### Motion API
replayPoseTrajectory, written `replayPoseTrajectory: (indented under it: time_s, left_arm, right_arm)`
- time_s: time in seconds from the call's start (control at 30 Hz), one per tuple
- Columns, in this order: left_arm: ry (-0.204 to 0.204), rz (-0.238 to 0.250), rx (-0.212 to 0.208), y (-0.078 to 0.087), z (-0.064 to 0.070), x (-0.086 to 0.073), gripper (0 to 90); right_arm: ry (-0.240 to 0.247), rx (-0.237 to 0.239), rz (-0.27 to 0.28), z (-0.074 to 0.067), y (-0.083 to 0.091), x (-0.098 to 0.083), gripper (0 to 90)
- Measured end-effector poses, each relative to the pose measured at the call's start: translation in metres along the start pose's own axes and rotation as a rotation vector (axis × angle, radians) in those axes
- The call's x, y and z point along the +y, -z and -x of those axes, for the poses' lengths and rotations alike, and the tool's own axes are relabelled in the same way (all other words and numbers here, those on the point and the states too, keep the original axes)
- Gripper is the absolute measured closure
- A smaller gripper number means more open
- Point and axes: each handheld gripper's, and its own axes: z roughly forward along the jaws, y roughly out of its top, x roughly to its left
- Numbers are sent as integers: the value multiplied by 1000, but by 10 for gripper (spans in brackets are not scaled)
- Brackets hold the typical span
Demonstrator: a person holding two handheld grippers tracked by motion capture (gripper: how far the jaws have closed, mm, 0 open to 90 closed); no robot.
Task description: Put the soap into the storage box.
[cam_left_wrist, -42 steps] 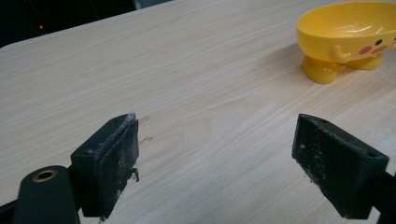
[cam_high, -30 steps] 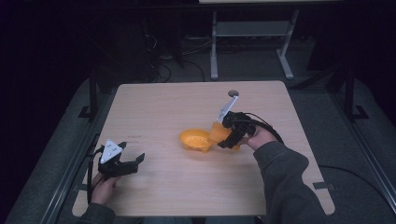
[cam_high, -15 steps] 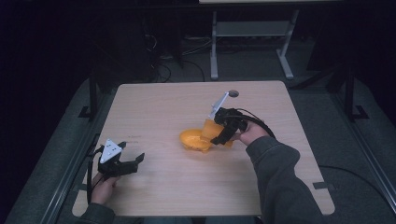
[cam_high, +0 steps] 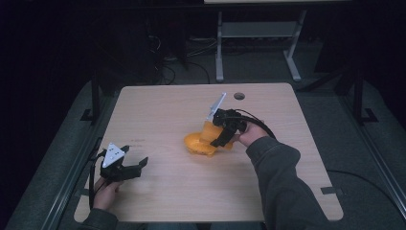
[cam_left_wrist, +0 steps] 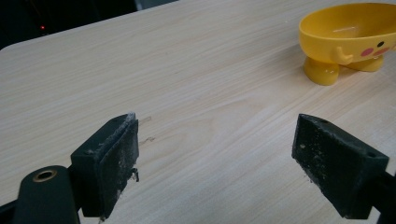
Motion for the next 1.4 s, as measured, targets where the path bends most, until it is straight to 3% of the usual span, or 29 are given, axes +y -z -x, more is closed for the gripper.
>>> replayPoseTrajectory:
  time_s: [0.8,1.4]
  left_arm:
    - [7,6,1,0,0,0,140]
    - [9,9,2,0,0,0,140]
  right_arm:
    - [54,31,-30,-5,-24,32,204]
    - [56,44,-62,-3,-38,40,203]
